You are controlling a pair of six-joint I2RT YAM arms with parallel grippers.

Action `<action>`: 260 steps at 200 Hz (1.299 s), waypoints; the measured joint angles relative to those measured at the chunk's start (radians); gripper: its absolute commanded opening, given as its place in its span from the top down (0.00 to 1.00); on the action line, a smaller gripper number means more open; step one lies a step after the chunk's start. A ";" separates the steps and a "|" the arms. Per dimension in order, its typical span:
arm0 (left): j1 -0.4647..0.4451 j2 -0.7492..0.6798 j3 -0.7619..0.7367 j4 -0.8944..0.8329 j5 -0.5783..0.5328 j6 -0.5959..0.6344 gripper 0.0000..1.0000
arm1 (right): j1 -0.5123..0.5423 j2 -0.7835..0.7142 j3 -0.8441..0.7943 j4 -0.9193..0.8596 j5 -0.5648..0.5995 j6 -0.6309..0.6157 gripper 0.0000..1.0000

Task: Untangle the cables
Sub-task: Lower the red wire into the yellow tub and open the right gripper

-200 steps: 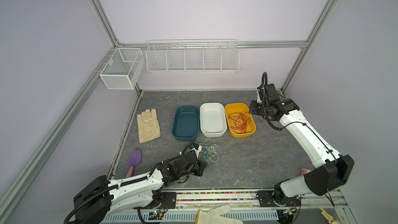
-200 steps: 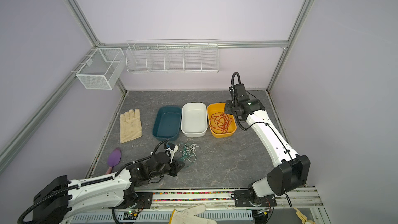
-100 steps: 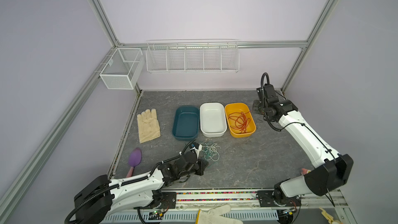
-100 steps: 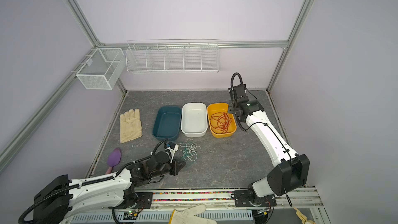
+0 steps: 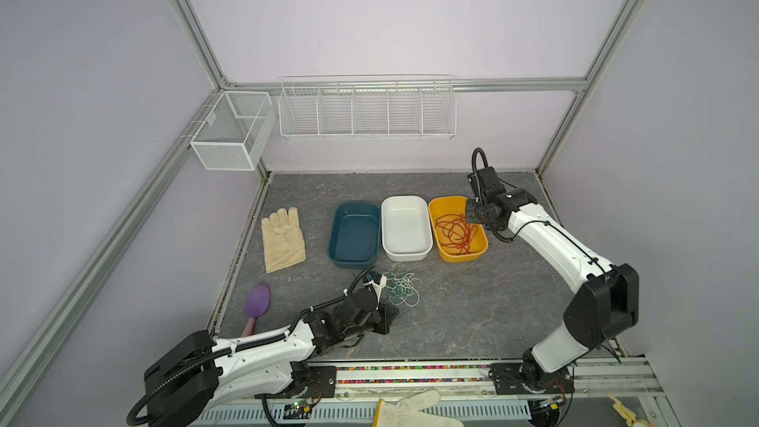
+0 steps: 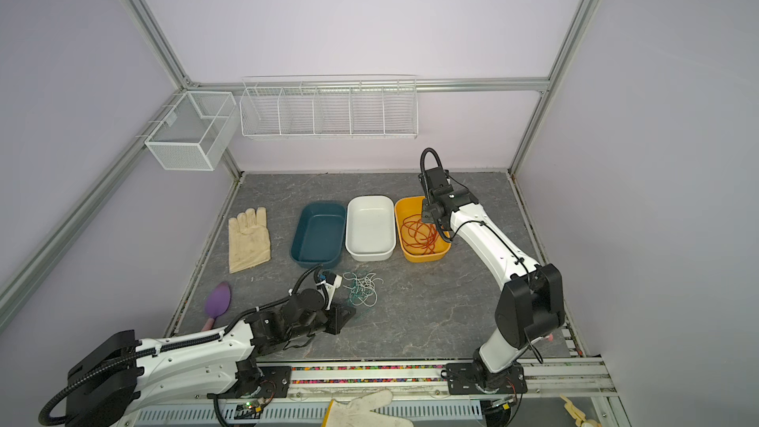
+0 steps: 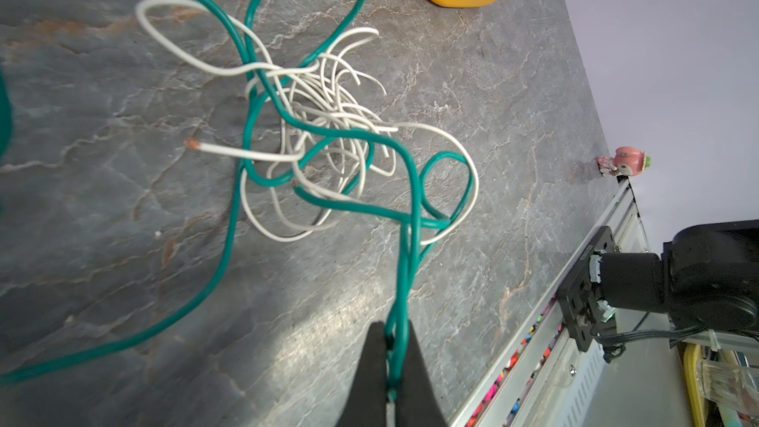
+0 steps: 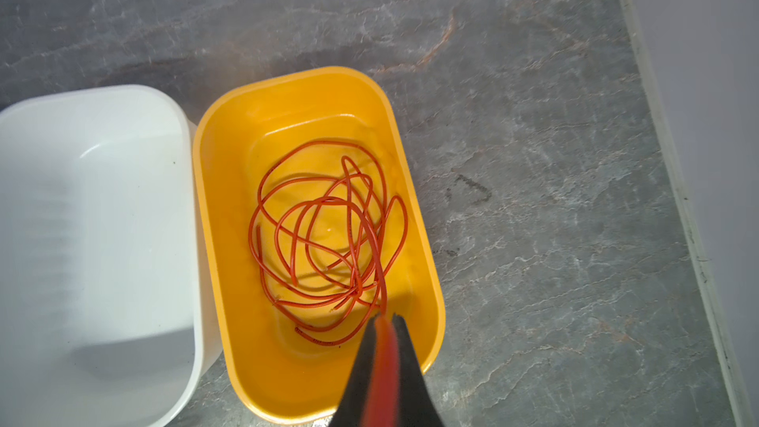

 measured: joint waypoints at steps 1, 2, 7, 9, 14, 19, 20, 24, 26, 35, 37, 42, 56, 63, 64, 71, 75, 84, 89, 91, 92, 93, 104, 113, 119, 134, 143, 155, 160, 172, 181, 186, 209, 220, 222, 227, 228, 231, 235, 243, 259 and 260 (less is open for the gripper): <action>0.000 0.000 0.000 0.000 0.000 0.000 1.00 | 0.000 0.003 0.000 0.000 -0.004 0.000 0.94; 0.000 0.000 0.000 0.000 0.000 0.000 1.00 | 0.000 0.004 0.000 0.000 -0.005 0.000 0.94; 0.000 0.000 0.000 0.001 0.000 0.000 1.00 | 0.000 0.011 0.000 0.000 -0.013 0.000 0.94; 0.000 0.000 0.000 0.001 0.000 0.000 1.00 | 0.000 0.014 0.000 0.000 -0.016 0.000 0.94; 0.000 0.000 0.000 0.001 0.000 0.000 1.00 | 0.001 0.022 0.000 0.000 -0.025 0.000 0.94; 0.000 0.000 -0.001 0.002 0.000 0.000 1.00 | 0.001 0.028 0.000 0.000 -0.033 0.000 0.94; 0.000 0.000 -0.001 0.002 0.000 0.000 1.00 | 0.001 0.029 0.000 0.000 -0.034 0.000 0.94; 0.000 0.000 -0.002 0.002 0.000 -0.001 1.00 | 0.002 0.036 0.000 0.000 -0.039 0.001 0.94; 0.000 0.000 -0.002 0.002 0.000 -0.002 1.00 | 0.002 0.039 0.000 0.000 -0.041 0.001 0.94; -0.001 0.000 -0.003 0.002 0.000 -0.003 1.00 | 0.002 0.051 0.000 0.001 -0.056 0.001 0.94; -0.001 0.000 -0.003 0.002 0.000 -0.003 1.00 | 0.002 0.054 0.000 0.001 -0.058 0.001 0.94; -0.002 0.000 -0.003 0.002 0.000 -0.003 1.00 | 0.003 0.061 0.000 0.002 -0.066 0.002 0.94; -0.002 -0.001 -0.003 0.002 0.000 -0.003 1.00 | 0.003 0.083 0.000 0.008 -0.087 0.002 0.94; -0.002 -0.001 -0.003 0.002 0.000 -0.004 1.00 | 0.003 0.094 0.000 0.011 -0.095 0.002 0.94; -0.002 -0.001 -0.003 0.003 0.000 -0.004 1.00 | 0.003 0.097 0.000 0.011 -0.097 0.002 0.94; -0.002 -0.001 -0.003 0.003 0.000 -0.004 1.00 | 0.003 0.111 0.000 0.015 -0.108 0.002 0.94; -0.002 -0.001 -0.003 0.003 0.000 -0.004 1.00 | 0.003 0.122 0.000 0.018 -0.116 0.002 0.94; -0.002 -0.001 -0.003 0.004 0.000 -0.006 1.00 | 0.003 0.142 0.000 0.023 -0.128 0.002 0.94; -0.002 -0.001 -0.003 0.005 0.000 -0.006 1.00 | 0.003 0.154 -0.002 0.027 -0.138 0.002 0.94; -0.002 -0.001 -0.004 0.005 0.000 -0.006 1.00 | 0.003 0.158 -0.002 0.028 -0.139 0.002 0.94; -0.002 -0.001 -0.004 0.006 0.000 -0.006 1.00 | 0.003 0.159 -0.002 0.029 -0.140 0.002 0.94; -0.002 -0.001 -0.004 0.006 0.000 -0.006 1.00 | 0.003 0.161 -0.002 0.029 -0.142 0.002 0.94; -0.002 -0.002 -0.006 0.008 0.000 -0.007 1.00 | 0.003 0.185 -0.005 0.034 -0.160 0.002 0.94; -0.002 -0.003 -0.008 0.008 0.000 -0.007 1.00 | 0.003 0.204 -0.006 0.037 -0.172 0.002 0.94; -0.002 -0.003 -0.009 0.008 0.000 -0.006 1.00 | 0.003 0.214 -0.007 0.039 -0.178 0.002 0.94; -0.002 -0.006 -0.010 0.008 0.000 -0.007 1.00 | 0.006 0.233 -0.008 0.041 -0.188 0.002 0.94; -0.002 -0.011 -0.010 0.008 0.000 -0.006 1.00 | 0.008 0.240 -0.008 0.044 -0.193 0.002 0.94; -0.002 -0.016 -0.010 0.008 0.000 -0.006 1.00 | 0.010 0.249 -0.008 0.046 -0.194 0.001 0.94; -0.002 -0.016 -0.010 0.008 0.000 -0.007 1.00 | 0.012 0.252 -0.008 0.047 -0.193 0.001 0.94; -0.002 -0.017 -0.011 0.008 0.000 -0.006 1.00 | 0.014 0.257 -0.008 0.046 -0.190 0.000 0.92; -0.002 -0.017 -0.013 0.008 0.000 -0.006 1.00 | 0.016 0.261 -0.008 0.045 -0.189 -0.002 0.92; -0.002 -0.017 -0.014 0.008 0.000 -0.006 1.00 | 0.016 0.262 -0.008 0.045 -0.189 -0.003 0.91; -0.002 -0.016 -0.017 0.009 0.000 -0.006 1.00 | 0.019 0.266 -0.006 0.037 -0.186 -0.007 0.87; -0.002 -0.014 -0.018 0.009 0.000 -0.007 1.00 | 0.019 0.266 -0.004 0.031 -0.187 -0.009 0.84; -0.002 -0.014 -0.018 0.009 0.000 -0.006 1.00 | 0.020 0.266 -0.003 0.031 -0.187 -0.010 0.83; -0.002 -0.014 -0.018 0.009 0.000 -0.006 1.00 | 0.020 0.266 -0.003 0.029 -0.186 -0.009 0.82; -0.002 -0.014 -0.018 0.009 0.000 -0.006 1.00 | 0.020 0.266 -0.002 0.029 -0.186 -0.009 0.82; -0.002 -0.014 -0.018 0.009 0.000 -0.006 1.00 | 0.020 0.266 -0.002 0.028 -0.186 -0.014 0.81; -0.002 -0.014 -0.018 0.009 0.000 -0.006 1.00 | 0.020 0.266 -0.002 0.026 -0.186 -0.013 0.80; -0.002 -0.014 -0.018 0.009 0.000 -0.006 1.00 | 0.020 0.266 -0.002 0.024 -0.186 -0.016 0.78; -0.002 -0.014 -0.018 0.009 0.000 -0.006 1.00 | 0.020 0.264 0.000 0.018 -0.187 -0.021 0.74; -0.002 -0.014 -0.018 0.009 0.001 -0.006 1.00 | 0.020 0.264 0.000 0.017 -0.187 -0.020 0.73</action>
